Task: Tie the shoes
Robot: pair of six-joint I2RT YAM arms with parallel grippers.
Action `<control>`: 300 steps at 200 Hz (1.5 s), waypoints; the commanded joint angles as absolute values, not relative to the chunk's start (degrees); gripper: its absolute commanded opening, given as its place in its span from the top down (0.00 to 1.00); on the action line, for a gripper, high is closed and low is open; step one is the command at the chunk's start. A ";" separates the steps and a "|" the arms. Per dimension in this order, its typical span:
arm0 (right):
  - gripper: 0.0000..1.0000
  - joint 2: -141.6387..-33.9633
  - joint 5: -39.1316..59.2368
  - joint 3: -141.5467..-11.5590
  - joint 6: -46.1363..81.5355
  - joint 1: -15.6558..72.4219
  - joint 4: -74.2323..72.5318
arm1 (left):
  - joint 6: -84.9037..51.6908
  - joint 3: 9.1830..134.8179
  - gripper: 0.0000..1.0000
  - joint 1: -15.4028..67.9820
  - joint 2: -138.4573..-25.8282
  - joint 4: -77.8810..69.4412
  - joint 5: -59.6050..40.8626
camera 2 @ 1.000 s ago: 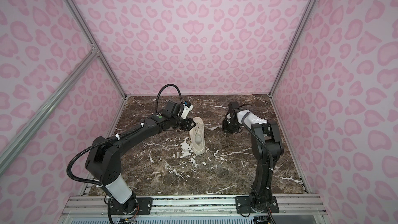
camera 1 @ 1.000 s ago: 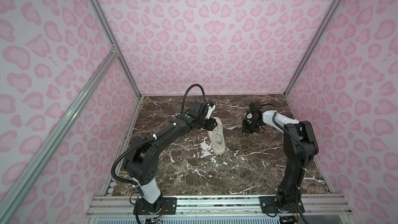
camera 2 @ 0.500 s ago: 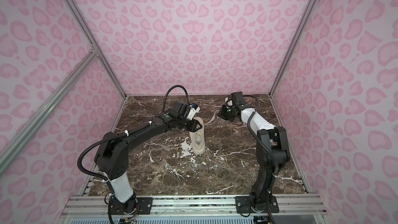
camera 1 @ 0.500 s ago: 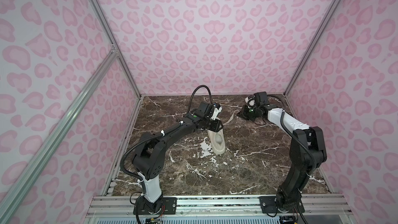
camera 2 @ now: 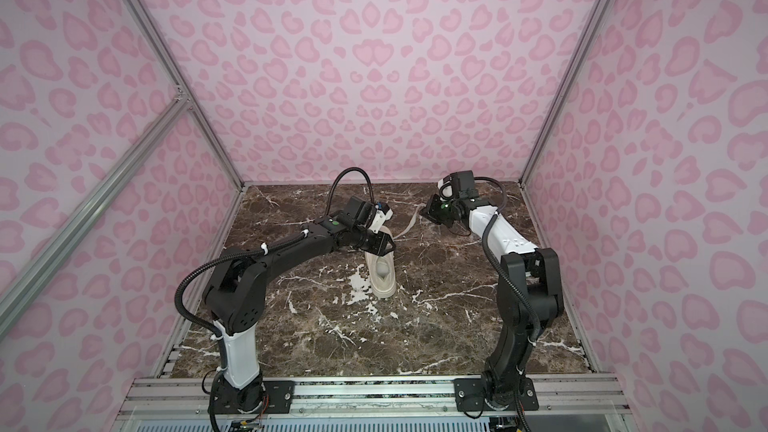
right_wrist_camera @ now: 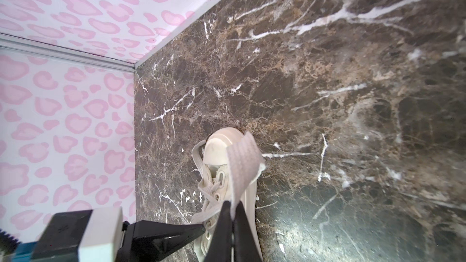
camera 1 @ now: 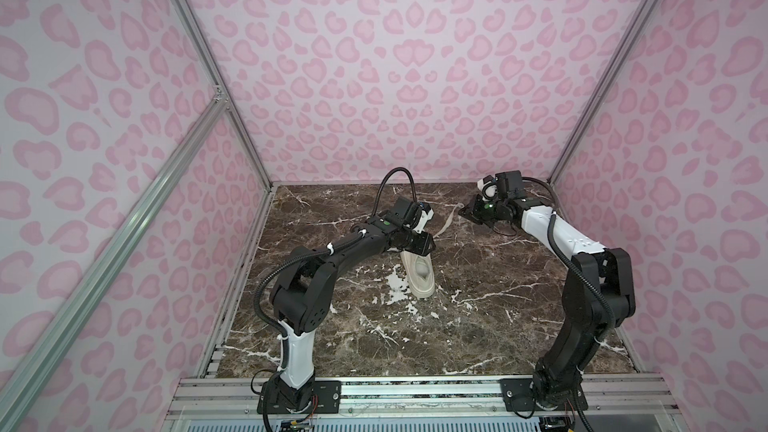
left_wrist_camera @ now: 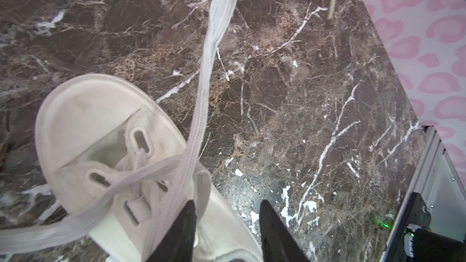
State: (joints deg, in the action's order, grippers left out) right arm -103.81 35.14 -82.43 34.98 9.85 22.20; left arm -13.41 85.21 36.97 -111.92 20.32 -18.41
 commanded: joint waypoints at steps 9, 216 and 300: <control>0.95 -104.16 37.13 -80.81 37.76 10.09 19.07 | -14.28 86.81 0.55 35.92 -113.74 20.61 -15.94; 0.95 -117.75 43.86 -60.18 76.73 16.26 -35.13 | -15.91 81.06 0.60 33.75 -106.96 17.13 -20.21; 0.97 -126.39 42.20 -51.78 105.00 16.61 -75.87 | -16.18 80.24 0.61 33.75 -106.80 16.58 -20.99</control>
